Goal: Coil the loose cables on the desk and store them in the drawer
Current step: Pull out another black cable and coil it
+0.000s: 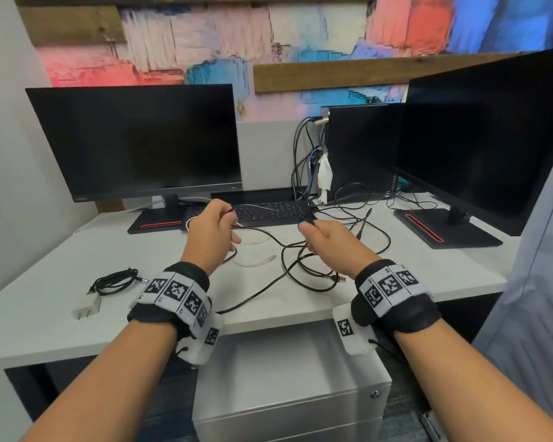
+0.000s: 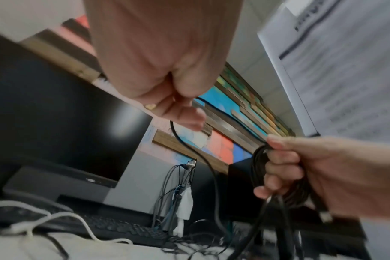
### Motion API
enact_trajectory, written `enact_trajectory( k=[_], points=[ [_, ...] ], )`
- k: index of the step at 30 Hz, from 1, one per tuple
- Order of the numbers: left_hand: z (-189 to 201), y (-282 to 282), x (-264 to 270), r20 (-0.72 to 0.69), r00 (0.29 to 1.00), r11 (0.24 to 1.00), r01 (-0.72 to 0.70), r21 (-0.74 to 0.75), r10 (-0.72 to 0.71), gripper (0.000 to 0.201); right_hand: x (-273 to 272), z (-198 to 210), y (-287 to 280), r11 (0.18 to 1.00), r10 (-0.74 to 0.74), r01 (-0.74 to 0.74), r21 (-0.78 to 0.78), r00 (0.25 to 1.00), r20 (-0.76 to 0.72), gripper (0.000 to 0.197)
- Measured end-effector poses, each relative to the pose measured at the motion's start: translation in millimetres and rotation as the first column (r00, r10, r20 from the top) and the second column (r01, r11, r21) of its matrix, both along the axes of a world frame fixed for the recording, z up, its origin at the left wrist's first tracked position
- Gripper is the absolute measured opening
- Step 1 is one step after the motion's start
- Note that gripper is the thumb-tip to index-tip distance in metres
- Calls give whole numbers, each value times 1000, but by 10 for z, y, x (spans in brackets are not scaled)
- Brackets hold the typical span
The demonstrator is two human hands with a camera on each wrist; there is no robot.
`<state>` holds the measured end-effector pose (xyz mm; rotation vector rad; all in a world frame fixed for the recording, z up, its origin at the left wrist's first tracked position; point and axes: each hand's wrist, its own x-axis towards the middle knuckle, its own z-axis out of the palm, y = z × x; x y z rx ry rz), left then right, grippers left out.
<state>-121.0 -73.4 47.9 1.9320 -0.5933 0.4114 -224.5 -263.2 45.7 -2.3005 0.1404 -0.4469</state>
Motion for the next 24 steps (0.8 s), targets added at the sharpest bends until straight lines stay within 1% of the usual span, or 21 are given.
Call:
enact_trajectory(
  k=[1, 2, 3, 4, 5, 6, 8, 10, 13, 16, 17, 18, 20, 22, 24],
  points=[
    [-7, -18, -16, -79, 995, 995, 47, -87, -54, 13, 11, -3, -12, 998, -14, 12, 67, 999, 31, 41],
    [-17, -31, -24, -126, 987, 987, 79, -138, -97, 13, 19, 6, -18, 985, -25, 13, 174, 998, 63, 41],
    [-27, -42, -34, -148, 981, 982, 103, -157, -126, 13, 23, 24, -19, 955, -31, 1, 296, 995, 95, 41],
    [-44, -52, -31, -148, 980, 983, 115, -143, -136, 14, 22, 48, -16, 903, -34, -25, 428, 991, 132, 41],
    [-60, -58, -27, -118, 985, 989, 117, -88, -127, 14, 18, 77, -14, 824, -34, -69, 562, 985, 171, 40],
    [-80, -65, -22, -70, 991, 994, 111, -8, -111, 14, 11, 110, -10, 719, -34, -123, 684, 977, 211, 39],
    [-122, -82, -27, 31, 995, 986, 89, 144, -94, 14, -18, 185, 10, 525, -56, -195, 829, 963, 262, 38],
    [-160, -104, -47, 111, 986, 967, 93, 239, -122, 15, -10, 230, 10, 388, -85, -238, 890, 953, 292, 37],
    [-251, -124, -57, 188, 960, 912, 122, 393, -210, 16, 30, 276, 0, 201, -101, -336, 920, 927, 361, 37],
    [-352, -126, -75, 208, 934, 836, 141, 530, -290, 17, 63, 333, 20, 28, -81, -438, 898, 895, 439, 39],
    [-368, -124, -95, 199, 932, 814, 143, 563, -302, 17, 71, 352, 31, -8, -84, -455, 891, 888, 452, 39],
    [-380, -120, -115, 193, 931, 792, 141, 594, -309, 17, 82, 370, 38, -30, -101, -460, 888, 885, 455, 38],
    [-404, -110, -145, 185, 928, 750, 133, 647, -324, 16, 112, 393, 39, -11, -147, -442, 897, 888, 436, 34],
    [-407, -92, -171, 157, 920, 726, 169, 666, -358, 14, 164, 374, 38, 87, -181, -412, 907, 889, 421, 27],
    [-380, -76, -188, 75, 924, 742, 252, 622, -376, 19, 184, 354, 48, 253, -202, -363, 897, 887, 416, 23]
  ],
)
